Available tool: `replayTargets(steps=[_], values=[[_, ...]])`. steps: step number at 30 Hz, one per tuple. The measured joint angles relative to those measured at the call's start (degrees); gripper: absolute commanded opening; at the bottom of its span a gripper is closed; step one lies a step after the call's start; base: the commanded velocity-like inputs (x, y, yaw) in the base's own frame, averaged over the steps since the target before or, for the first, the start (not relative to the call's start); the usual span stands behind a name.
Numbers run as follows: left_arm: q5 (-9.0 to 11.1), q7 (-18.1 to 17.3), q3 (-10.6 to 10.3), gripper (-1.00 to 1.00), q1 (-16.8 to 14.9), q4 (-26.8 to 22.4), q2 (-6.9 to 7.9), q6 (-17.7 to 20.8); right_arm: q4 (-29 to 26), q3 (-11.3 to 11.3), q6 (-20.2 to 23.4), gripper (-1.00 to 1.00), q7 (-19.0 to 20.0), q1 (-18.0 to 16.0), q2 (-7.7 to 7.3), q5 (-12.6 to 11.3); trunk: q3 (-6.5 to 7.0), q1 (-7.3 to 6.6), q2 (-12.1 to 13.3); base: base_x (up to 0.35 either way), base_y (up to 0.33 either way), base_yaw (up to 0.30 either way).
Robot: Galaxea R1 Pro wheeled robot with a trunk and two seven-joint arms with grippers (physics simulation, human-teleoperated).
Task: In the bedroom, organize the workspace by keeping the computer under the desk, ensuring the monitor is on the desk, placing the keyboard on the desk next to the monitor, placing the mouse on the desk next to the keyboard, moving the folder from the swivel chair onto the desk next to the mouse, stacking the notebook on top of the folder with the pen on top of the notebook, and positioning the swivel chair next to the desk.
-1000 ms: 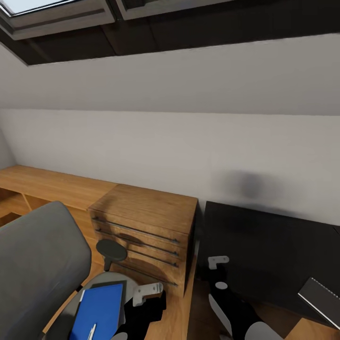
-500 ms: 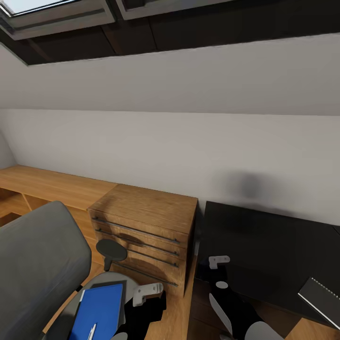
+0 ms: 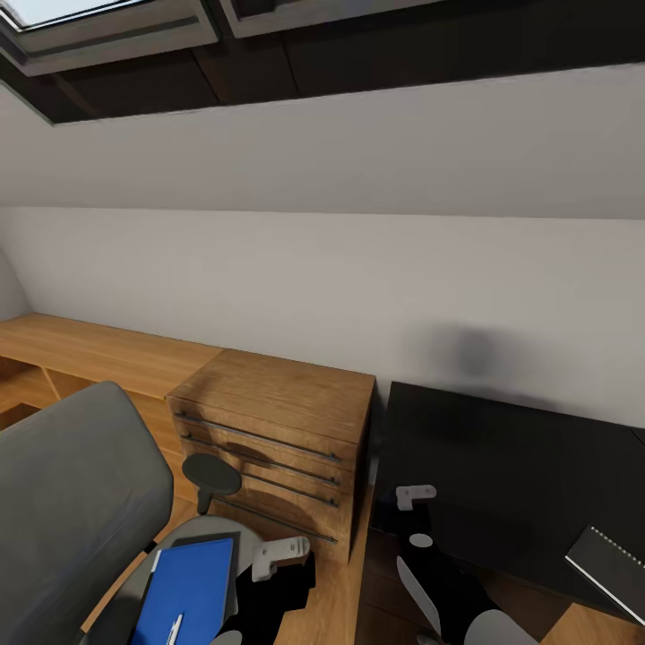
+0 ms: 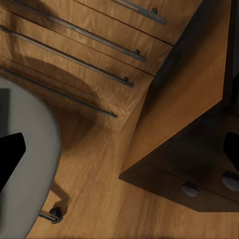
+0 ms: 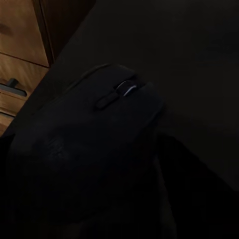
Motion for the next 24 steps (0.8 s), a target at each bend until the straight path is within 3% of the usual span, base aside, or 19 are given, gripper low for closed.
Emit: replayTargets(steps=[4, 14, 18, 20, 24], values=[[0.0, 0.0, 0.0, 1.0, 0.0, -0.01, 0.0, -0.01, 0.0, 0.01, 0.0, -1.0, -0.01, 0.0, 0.0, 0.01, 0.0, 0.0, 0.0, 0.0, 0.0, 0.0], [-0.01, 0.05, 0.05, 1.0, -0.01, 0.03, 0.03, 0.02, -1.05, 0.07, -0.13, -1.0, -0.35, 0.03, -0.05, -0.58, 1.79, -2.19, 4.01, 0.0, 0.0, 0.0], [-0.01, 0.03, 0.08, 1.0, 0.0, 0.03, 0.07, 0.02, -8.3, 0.23, 2.04, -1.0, -2.47, 0.4, -0.18, -0.79, 2.51, -3.07, 5.61, 0.0, 0.0, 0.0], [-0.01, 0.01, 0.09, 1.0, -0.01, 0.03, 0.08, 0.03, -16.58, 0.3, 7.43, -1.0, -4.94, 2.34, -0.64, -0.77, 2.87, -3.51, 6.41, 0.0, 0.0, 0.0], [-0.01, 0.01, 0.09, 1.0, 0.0, 0.03, 0.09, 0.03, -25.47, 0.35, 12.6, -1.0, -6.53, 6.1, -1.01, -0.81, 3.58, -4.39, 8.02, 0.0, 0.0, 0.0]])
